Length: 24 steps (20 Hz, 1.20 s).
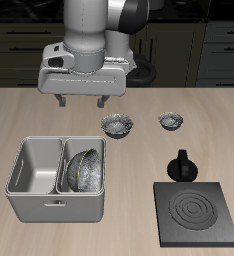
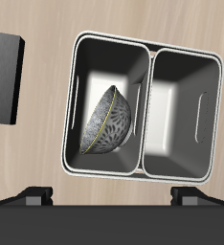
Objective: Place the largest bowl in the left side of the drainer and the medium bowl in the right side
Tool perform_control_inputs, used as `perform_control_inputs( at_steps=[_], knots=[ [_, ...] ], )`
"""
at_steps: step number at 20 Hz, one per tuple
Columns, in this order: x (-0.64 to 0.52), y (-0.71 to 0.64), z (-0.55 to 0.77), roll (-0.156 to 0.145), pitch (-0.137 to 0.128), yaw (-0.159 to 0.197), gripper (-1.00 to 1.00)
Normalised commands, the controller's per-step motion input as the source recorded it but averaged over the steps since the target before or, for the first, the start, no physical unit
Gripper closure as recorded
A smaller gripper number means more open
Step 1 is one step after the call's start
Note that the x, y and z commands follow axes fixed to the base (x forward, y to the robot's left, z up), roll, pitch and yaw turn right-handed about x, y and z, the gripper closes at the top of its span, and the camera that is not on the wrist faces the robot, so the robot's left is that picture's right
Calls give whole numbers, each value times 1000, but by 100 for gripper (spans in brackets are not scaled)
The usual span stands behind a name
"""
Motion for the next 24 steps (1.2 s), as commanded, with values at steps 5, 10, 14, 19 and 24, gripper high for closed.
perform_control_inputs(
  at_steps=[5, 10, 14, 19, 24],
  knots=[
    [-119, -41, 143, 35, -22, -15, -100],
    [-297, -298, -44, -6, -33, -24, -100],
    [-426, -267, -145, 39, -17, -26, -100],
    [-92, -19, -40, 6, -6, 0, -100],
    [-920, -56, -255, 117, -38, 28, -100]
  ],
)
